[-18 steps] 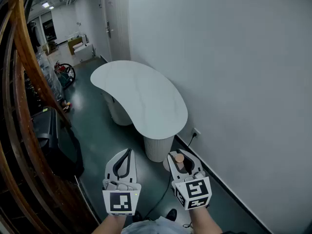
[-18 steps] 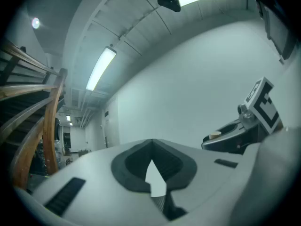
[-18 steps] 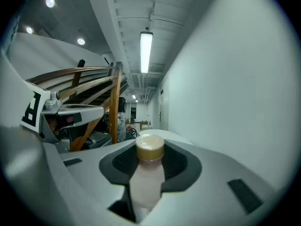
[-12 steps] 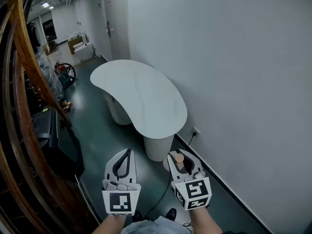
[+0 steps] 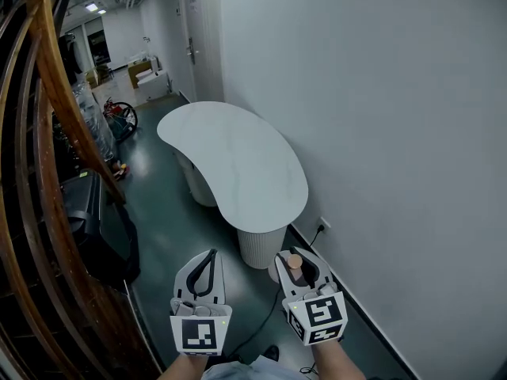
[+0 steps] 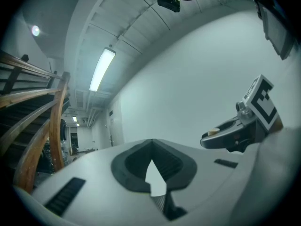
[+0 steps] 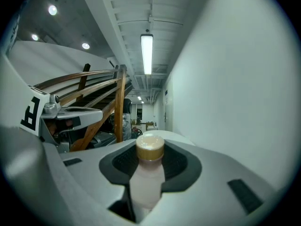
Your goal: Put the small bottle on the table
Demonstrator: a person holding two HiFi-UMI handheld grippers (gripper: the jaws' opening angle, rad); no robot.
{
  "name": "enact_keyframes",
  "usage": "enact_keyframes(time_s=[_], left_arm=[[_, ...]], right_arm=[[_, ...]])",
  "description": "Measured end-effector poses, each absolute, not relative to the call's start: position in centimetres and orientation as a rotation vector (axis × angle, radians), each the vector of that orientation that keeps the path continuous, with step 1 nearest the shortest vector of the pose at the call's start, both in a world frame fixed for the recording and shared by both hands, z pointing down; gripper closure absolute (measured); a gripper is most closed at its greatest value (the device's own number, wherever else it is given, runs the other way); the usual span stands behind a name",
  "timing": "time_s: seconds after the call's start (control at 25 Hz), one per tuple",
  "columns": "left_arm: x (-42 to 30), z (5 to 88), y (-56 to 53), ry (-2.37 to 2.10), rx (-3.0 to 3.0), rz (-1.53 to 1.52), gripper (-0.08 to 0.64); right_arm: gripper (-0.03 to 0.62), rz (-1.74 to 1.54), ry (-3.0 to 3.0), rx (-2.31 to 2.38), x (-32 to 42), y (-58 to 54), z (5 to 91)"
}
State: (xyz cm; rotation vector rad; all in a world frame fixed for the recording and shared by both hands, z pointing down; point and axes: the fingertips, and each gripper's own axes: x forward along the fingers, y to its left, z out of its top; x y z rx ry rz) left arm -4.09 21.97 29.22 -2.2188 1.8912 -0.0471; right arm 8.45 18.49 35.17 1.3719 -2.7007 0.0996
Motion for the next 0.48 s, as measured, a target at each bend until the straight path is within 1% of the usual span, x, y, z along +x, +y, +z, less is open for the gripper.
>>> enact_keyframes(time_s=[0.2,0.48], left_arm=[[-3.6,29.7,20.9,1.918,-2.198,-0.072,0.56],[-5.0,30.9,17.9,1.936,-2.224,-0.073,0.56]], right_arm=[[0.477,0.107,-2.699,1.33,9.1,17.4,35.8],[0.477,0.133,-2.676,1.333,8.0,14.3,37.1]])
